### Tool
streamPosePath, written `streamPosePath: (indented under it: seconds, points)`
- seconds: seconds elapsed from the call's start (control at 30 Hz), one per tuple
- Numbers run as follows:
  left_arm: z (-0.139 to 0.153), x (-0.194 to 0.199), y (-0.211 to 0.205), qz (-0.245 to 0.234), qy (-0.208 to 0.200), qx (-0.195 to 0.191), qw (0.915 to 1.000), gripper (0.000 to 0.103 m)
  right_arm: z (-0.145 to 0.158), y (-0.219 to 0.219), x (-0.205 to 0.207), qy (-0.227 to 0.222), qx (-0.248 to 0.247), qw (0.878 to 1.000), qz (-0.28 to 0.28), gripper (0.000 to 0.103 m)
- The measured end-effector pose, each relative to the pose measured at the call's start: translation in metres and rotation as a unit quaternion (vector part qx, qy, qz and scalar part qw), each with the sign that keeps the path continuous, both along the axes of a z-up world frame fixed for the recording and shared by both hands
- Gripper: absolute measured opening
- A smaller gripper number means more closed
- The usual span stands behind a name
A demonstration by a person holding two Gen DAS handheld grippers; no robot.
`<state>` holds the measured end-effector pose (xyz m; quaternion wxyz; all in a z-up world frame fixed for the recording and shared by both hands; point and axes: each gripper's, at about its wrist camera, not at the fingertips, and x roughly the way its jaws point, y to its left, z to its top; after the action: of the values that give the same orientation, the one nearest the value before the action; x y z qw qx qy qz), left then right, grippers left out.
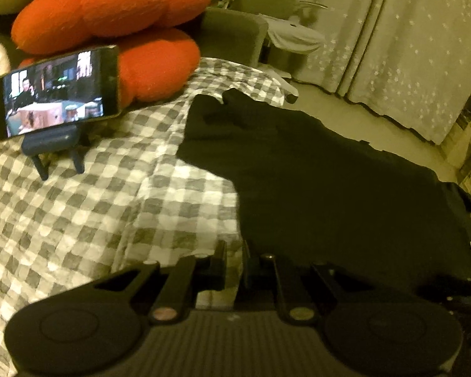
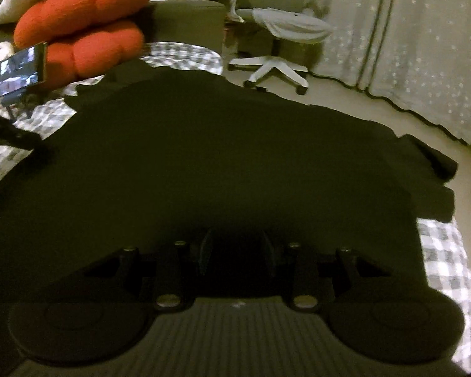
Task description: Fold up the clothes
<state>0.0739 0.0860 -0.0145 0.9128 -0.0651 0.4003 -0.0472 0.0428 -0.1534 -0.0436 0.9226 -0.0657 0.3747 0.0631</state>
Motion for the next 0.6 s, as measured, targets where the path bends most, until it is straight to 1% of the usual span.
streamPosePath:
  seconds: [0.17,0.23,0.4,0.57,0.6]
  points:
    - [0.0,-0.001,-0.014,0.004,0.006,0.025,0.9997,0.011,0.0,0.006,-0.003,0.0,0.0,1.0,0.012,0.039]
    - [0.0,-0.002,-0.017,0.006,0.007,0.025,0.9996,0.01,0.0,0.005,-0.004,0.002,0.004,1.0,0.009,0.039]
    - [0.002,-0.004,-0.025,0.009,0.007,0.028,0.9995,0.01,0.0,0.016,-0.012,0.003,0.005,1.0,0.029,0.039]
    - [0.001,-0.002,-0.033,0.014,0.016,0.032,0.9993,0.01,0.001,0.022,-0.018,0.002,0.004,0.999,0.042,0.039]
    - [0.001,-0.001,-0.035,0.014,0.018,0.025,0.9994,0.01,0.001,0.021,-0.018,0.001,0.005,0.999,0.041,0.039]
